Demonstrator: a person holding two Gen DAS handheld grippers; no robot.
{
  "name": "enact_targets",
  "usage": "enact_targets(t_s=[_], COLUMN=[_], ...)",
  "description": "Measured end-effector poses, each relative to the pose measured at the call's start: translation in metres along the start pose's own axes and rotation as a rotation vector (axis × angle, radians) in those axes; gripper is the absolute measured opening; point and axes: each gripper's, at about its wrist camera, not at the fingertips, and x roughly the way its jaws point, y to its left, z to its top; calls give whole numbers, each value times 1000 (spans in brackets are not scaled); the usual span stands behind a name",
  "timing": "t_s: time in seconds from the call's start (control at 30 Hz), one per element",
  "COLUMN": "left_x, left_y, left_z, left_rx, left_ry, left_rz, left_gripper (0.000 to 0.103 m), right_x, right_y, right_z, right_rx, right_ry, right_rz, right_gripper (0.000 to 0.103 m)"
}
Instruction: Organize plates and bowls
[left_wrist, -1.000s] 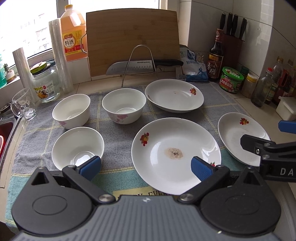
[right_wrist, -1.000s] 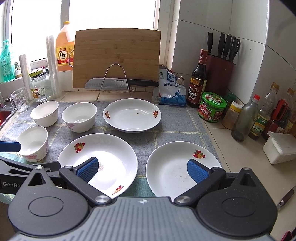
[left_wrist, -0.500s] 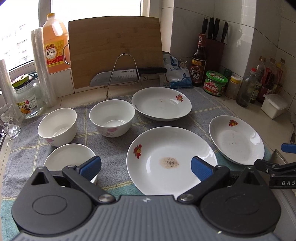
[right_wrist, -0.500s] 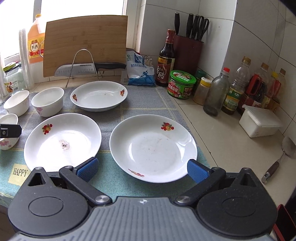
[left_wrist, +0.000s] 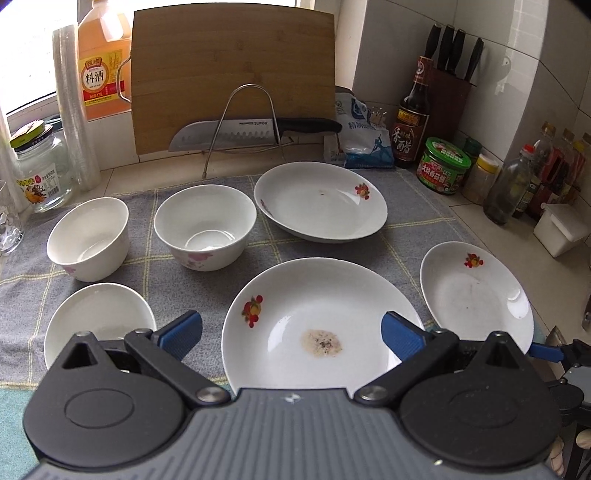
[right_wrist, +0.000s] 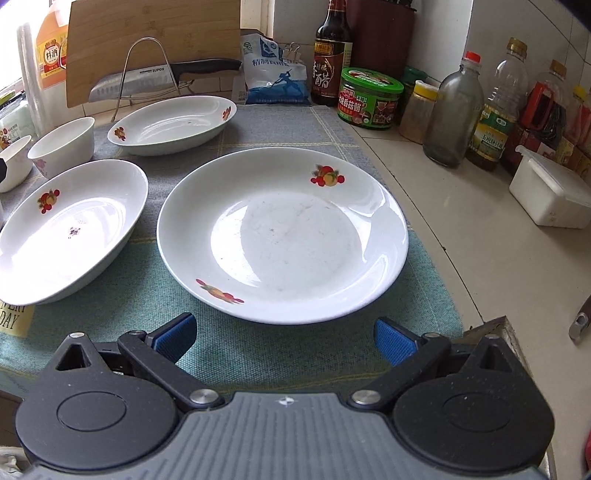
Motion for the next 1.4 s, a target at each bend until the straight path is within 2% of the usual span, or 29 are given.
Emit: enact_targets(t_s=[0.17,0.33,0.53,0.7,0.9,1.0,1.13,1.2,1.4], left_x=[12,28,48,73,113,135,157,165,177], left_y=[-18,-42,-74,-105,-143,-159,-171,-174,-176], left_z=[16,30,47,61,71,71,71,71,77], left_rx=[15,88,200,309,443,519,586,604,641], left_ry=[-4,-7,5,34,120,184,251,287,338], left_rz=[-84,-127,-203,-265,-352,-377,-394,-402,-428], left_gripper=[102,102,102,102,101,95,79,74,69], right_x=[15,18,17,18,21,21,22,22,23], right_y=[-13,-19,-25,-29,-32,-34,-36,-36,-36], right_z=[4,4,-7,-8,-8,-6,-5,-4,-2], right_rx=[-22,-56,-84,-102,-137,-151,-160,-164,-172], right_ry=[1,-21,-108,-136,-150,-147,-137,-132,-116], right_rz=[29,82,119,143,177,191,202,205,211], right_gripper=[103,103,103,103,103,103,103,103,103])
